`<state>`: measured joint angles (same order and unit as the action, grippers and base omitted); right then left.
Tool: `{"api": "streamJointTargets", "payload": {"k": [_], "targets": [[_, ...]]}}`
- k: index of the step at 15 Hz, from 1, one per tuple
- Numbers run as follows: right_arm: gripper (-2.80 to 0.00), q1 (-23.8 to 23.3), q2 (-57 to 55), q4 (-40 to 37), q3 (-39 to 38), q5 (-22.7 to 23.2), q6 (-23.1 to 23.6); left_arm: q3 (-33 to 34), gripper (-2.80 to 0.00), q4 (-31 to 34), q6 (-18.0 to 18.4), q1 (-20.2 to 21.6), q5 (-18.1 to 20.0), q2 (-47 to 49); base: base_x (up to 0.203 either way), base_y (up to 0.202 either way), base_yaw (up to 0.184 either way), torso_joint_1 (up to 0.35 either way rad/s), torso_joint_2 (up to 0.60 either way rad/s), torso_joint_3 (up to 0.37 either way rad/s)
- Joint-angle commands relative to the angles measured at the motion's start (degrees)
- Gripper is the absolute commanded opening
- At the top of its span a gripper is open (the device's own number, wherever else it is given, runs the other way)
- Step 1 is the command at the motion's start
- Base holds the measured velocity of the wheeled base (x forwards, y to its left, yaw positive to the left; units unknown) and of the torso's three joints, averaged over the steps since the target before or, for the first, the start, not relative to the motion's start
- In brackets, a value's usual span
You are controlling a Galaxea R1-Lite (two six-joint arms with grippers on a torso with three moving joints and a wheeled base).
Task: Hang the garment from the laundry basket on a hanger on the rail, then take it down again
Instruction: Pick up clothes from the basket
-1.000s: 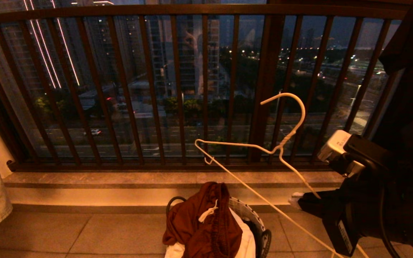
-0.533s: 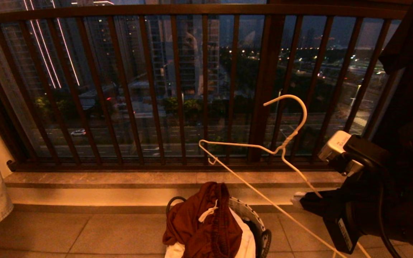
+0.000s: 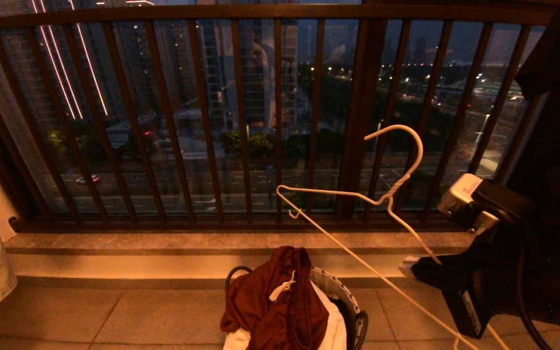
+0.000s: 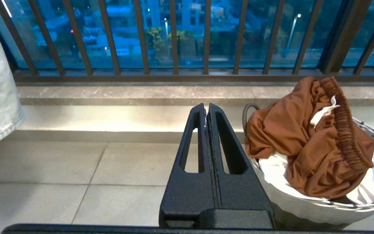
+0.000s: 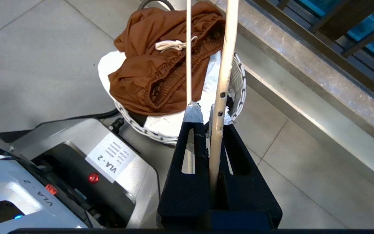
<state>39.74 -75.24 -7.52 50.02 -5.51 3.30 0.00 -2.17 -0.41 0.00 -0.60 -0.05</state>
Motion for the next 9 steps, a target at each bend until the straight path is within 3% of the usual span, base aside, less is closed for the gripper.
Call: {"api": "streamJointTargets", "payload": {"k": [1, 9], "targets": [[-2.8, -0.1, 0.36, -0.04, -0.01, -0.03, 0.04, 0.53, -2.8, -0.03, -0.02, 0.0, -0.02, 0.05, 0.0, 0.0, 0.0, 0.002, 0.01, -0.102], [-2.8, -0.1, 2.88, 0.08, 0.08, -0.03, 0.12, 0.53, -2.8, 0.06, -0.02, 0.0, -0.02, 0.05, 0.0, 0.0, 0.0, 0.002, 0.0, -0.193]]}}
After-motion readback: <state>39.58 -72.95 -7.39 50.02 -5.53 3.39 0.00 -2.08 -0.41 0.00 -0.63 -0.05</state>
